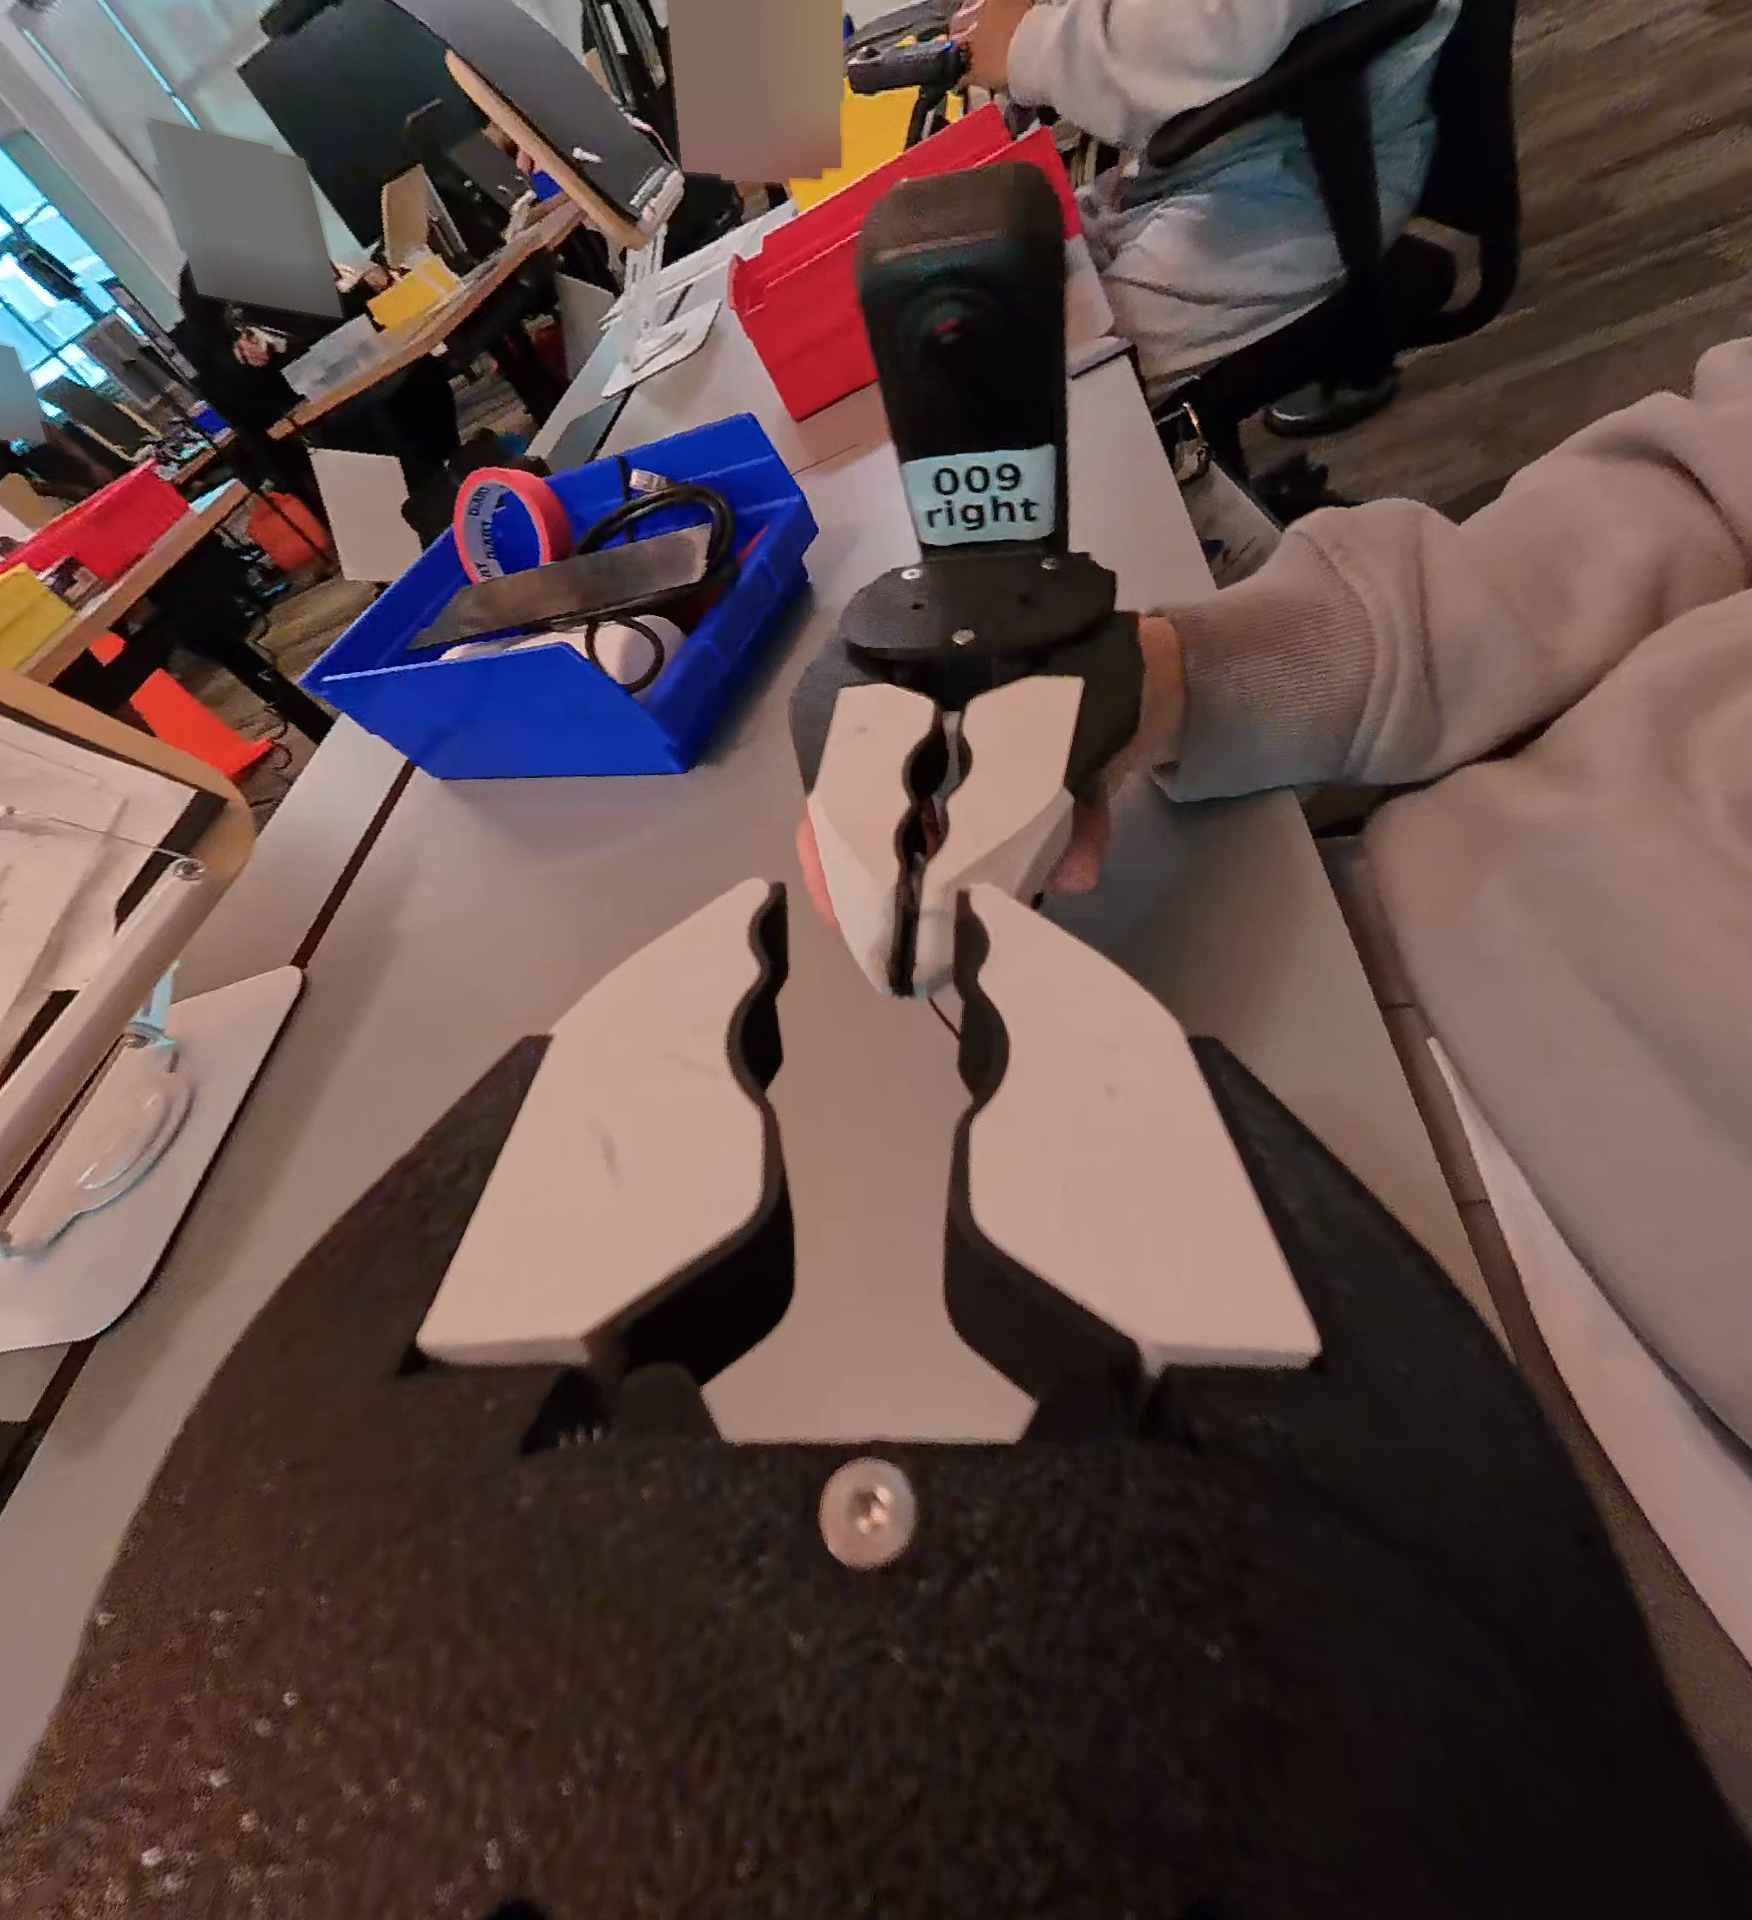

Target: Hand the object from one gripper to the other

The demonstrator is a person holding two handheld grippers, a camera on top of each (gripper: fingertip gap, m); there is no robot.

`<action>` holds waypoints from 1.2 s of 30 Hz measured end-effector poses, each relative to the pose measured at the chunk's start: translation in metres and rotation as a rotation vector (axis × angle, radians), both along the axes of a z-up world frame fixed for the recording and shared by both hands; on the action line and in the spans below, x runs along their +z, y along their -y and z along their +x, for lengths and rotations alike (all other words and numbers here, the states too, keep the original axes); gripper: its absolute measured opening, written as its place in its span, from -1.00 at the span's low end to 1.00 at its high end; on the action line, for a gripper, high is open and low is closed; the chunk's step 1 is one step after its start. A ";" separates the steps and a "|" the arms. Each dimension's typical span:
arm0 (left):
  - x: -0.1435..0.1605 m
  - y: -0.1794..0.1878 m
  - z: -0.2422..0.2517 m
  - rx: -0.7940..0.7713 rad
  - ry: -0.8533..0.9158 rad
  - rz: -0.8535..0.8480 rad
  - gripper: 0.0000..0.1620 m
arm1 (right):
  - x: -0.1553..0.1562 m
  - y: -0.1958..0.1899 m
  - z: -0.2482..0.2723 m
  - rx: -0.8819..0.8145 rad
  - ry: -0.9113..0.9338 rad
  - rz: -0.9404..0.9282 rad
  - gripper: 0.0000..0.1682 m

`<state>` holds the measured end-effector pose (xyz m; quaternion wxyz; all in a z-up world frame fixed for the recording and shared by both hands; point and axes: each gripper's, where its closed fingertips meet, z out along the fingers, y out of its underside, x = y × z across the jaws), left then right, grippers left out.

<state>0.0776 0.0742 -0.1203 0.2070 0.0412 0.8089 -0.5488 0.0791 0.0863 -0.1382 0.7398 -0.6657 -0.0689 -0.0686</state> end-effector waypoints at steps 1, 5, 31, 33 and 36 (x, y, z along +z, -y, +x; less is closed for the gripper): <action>0.000 0.001 0.000 -0.001 0.001 0.000 -0.66 | 0.002 0.001 0.001 0.004 -0.017 0.014 -1.00; -0.001 0.005 -0.001 -0.017 0.004 -0.011 -0.77 | -0.002 0.000 -0.001 0.019 -0.026 -0.013 -1.00; 0.030 -0.004 0.055 0.328 -0.346 -0.431 -0.99 | 0.013 0.012 0.033 -0.349 0.262 0.093 -0.48; 0.029 -0.004 0.058 0.346 -0.415 -0.475 -0.99 | 0.016 0.016 0.039 -0.442 0.368 0.087 -0.53; 0.023 -0.005 0.062 0.377 -0.468 -0.478 -1.00 | 0.016 0.018 0.043 -0.523 0.489 0.057 -0.64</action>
